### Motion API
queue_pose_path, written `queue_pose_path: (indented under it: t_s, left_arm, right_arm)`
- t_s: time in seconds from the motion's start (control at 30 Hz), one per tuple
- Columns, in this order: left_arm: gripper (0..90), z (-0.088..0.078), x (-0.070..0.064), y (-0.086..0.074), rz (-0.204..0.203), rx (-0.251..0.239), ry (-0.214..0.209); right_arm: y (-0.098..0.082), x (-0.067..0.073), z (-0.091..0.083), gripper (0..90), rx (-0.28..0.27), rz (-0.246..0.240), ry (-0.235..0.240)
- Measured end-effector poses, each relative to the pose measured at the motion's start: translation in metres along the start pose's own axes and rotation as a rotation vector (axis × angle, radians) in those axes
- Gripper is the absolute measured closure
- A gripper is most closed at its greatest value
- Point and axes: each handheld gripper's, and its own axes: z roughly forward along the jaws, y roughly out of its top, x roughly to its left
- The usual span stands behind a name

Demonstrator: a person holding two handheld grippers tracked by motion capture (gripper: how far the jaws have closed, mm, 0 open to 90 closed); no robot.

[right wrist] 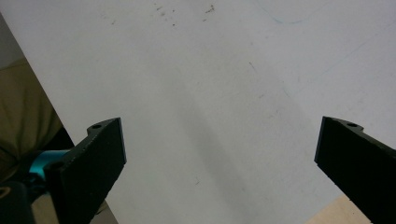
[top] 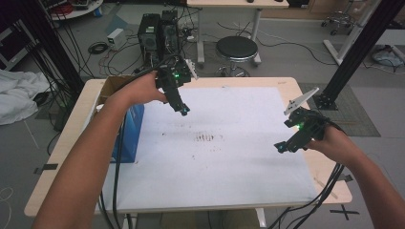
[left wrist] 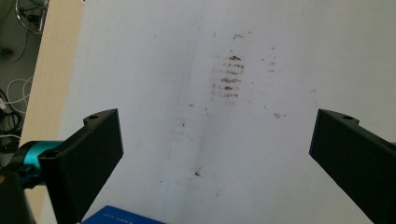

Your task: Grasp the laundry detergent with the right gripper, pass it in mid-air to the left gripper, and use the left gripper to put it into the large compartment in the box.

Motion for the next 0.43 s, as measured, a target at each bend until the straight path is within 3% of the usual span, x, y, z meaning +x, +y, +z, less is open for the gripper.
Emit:
queue_pose_path:
  t_s: [0.43]
  left_arm:
    - [2.8,-0.0033,-0.0022,-0.0025,-0.007,-0.003,0.006]
  right_arm:
    - [-0.0009,0.0027,-0.0017,0.9,-0.004,0.0,-0.004]
